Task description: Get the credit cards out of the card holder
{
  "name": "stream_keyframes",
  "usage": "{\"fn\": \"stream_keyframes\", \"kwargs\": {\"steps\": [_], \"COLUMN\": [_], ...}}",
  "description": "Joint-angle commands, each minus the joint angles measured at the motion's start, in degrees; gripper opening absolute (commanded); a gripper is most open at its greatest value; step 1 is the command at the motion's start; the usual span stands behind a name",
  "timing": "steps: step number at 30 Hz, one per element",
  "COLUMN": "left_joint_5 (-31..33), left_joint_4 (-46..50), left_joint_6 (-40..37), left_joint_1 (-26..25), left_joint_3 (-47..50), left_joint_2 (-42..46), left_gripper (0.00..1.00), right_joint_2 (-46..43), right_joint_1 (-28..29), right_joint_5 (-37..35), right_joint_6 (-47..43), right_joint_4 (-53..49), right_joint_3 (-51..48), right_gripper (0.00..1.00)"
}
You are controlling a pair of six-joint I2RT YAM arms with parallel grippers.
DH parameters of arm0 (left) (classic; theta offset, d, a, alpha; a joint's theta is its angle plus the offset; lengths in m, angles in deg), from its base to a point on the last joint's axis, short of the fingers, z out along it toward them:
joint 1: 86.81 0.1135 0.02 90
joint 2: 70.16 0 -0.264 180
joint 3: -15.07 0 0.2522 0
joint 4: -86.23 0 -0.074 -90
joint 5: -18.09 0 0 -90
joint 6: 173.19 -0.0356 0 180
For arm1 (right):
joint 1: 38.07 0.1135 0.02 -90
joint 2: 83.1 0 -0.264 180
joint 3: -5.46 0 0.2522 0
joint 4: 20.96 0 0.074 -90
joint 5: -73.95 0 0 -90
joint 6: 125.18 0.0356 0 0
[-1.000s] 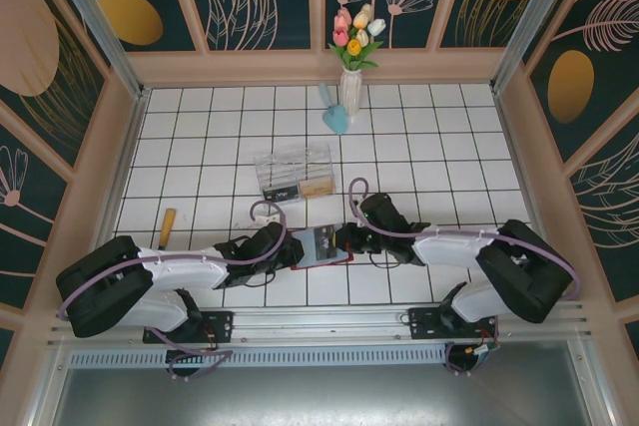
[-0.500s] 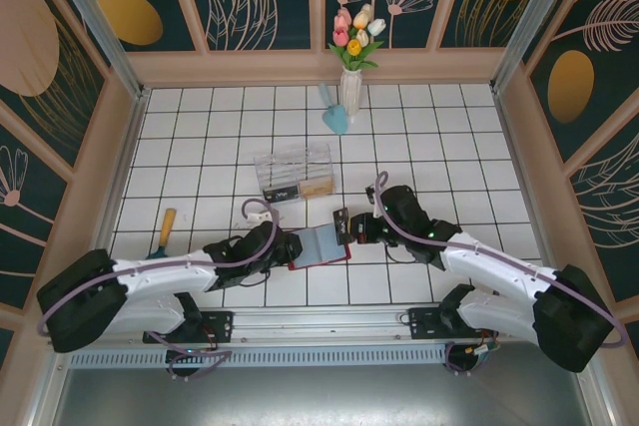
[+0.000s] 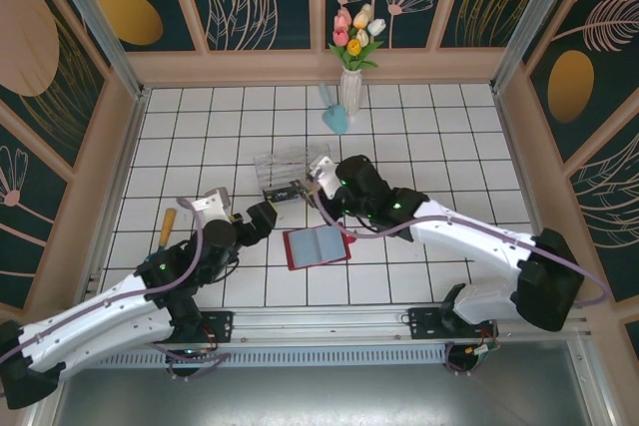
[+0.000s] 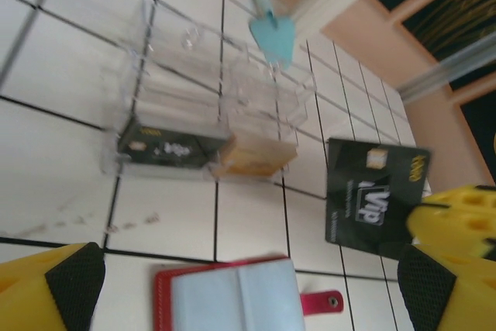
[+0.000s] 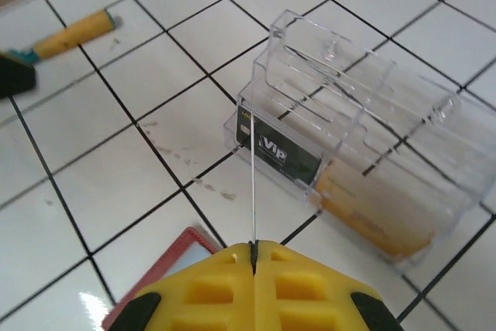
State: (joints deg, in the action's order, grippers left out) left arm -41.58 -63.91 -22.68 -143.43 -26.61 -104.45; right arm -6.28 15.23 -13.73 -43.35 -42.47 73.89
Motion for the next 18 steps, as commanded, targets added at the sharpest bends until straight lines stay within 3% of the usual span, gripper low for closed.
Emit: {"fn": "stream_keyframes", "kwargs": {"steps": [1,10,12,18], "left_joint_5": [7.2,9.8,9.8,9.2], "left_joint_4": [8.6,14.1,14.8,15.3], "left_joint_6": [-2.5,-4.4,-4.4,-4.9], "left_joint_1": [0.1,0.2,0.2,0.2], "left_joint_3": [-2.1,-1.7,-1.7,-1.3], "left_joint_2": [5.0,15.7,16.4,18.0], "left_gripper": [0.99,0.99,0.99,0.99], "right_joint_2": [5.1,17.5,18.5,22.7], "right_joint_1": [0.0,-0.6,-0.3,0.4], "right_joint_5": [-4.3,-3.5,-1.6,-4.8], "right_joint_6": [-18.5,-46.5,-51.4,-62.4], "right_joint_4": [-1.4,-6.2,-5.9,-6.1], "right_joint_3": [6.3,15.4,15.8,19.3], "right_gripper": [0.0,0.0,0.0,0.0]}}
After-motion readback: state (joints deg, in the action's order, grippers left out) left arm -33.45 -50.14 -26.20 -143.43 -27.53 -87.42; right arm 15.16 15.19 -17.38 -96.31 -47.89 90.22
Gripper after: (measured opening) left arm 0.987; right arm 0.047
